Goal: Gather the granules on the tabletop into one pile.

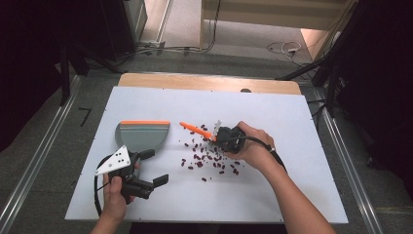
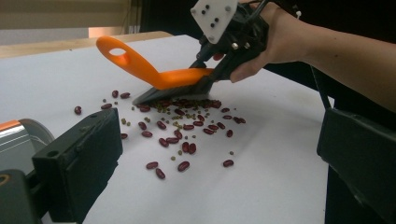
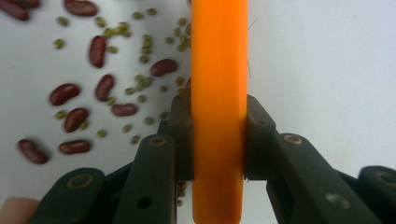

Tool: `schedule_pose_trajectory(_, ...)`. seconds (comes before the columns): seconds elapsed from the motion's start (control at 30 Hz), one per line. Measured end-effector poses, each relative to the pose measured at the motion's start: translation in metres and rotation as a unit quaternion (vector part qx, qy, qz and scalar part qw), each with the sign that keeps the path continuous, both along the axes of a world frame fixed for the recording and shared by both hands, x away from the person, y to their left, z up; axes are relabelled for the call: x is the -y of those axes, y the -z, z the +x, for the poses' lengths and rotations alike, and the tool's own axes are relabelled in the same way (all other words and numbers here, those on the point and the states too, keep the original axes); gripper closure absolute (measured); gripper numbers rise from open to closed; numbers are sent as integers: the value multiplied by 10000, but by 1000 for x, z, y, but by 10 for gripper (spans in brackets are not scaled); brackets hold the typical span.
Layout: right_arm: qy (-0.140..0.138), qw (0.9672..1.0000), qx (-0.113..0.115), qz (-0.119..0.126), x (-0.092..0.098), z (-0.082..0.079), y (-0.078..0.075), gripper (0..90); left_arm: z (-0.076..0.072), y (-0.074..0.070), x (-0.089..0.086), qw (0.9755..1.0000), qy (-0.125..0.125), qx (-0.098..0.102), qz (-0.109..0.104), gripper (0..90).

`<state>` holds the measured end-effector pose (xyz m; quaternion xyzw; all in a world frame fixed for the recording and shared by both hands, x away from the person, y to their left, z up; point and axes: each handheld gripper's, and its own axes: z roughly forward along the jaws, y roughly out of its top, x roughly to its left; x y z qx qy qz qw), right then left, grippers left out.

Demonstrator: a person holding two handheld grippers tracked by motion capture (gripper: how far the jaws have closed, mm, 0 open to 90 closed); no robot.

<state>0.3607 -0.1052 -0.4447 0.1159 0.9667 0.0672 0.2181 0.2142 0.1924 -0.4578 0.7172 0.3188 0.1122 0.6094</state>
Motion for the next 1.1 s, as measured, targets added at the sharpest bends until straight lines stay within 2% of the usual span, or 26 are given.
schedule_pose_trajectory(0.1,-125,9999,-18,-54,1,-8,0,688,0,0,0,10000,7,2,12,13)
schedule_pose_trajectory(0.17,-110,9999,-90,-58,1,-12,-1,688,1,0,0,10000,23,-8,24,13)
schedule_pose_trajectory(0.23,-155,9999,-21,-8,3,-10,-5,689,0,0,1,10000,24,-6,26,13)
schedule_pose_trajectory(0.27,-150,9998,-85,68,4,-9,-7,689,0,0,0,10000,24,-5,28,13)
schedule_pose_trajectory(0.3,-133,9998,-32,165,6,-3,-13,689,0,0,0,10000,21,-7,27,13)
schedule_pose_trajectory(0.37,-122,9998,24,155,6,-1,-15,689,0,0,0,10000,0,-3,-2,13)
schedule_pose_trajectory(0.43,-116,9996,101,244,4,10,-20,689,0,0,0,10000,5,-1,1,13)
schedule_pose_trajectory(0.6,-82,9985,320,434,-14,36,-29,689,0,0,0,10000,-3,0,1,13)
schedule_pose_trajectory(0.77,-204,9983,474,276,-39,63,-22,689,0,0,-3,10000,-14,-8,-25,13)
schedule_pose_trajectory(0.83,-230,9984,444,266,-48,70,-19,688,0,0,-4,10000,-30,-5,-56,13)
schedule_pose_trajectory(0.87,-174,9987,396,270,-52,72,-17,688,0,0,-5,10000,-29,-1,-57,13)
schedule_pose_trajectory(0.97,-358,9985,379,174,-62,77,-11,689,-1,0,-7,10000,-34,1,-67,13)
schedule_pose_trajectory(1.03,-393,9989,207,137,-66,74,-6,689,-1,0,-7,10000,-40,4,-71,13)
schedule_pose_trajectory(1.07,-570,9979,293,119,-68,74,-4,689,-1,0,-7,10000,-38,4,-69,13)
schedule_pose_trajectory(1.1,-604,9976,346,23,-70,70,-3,689,-1,0,-7,10000,-31,5,-68,13)
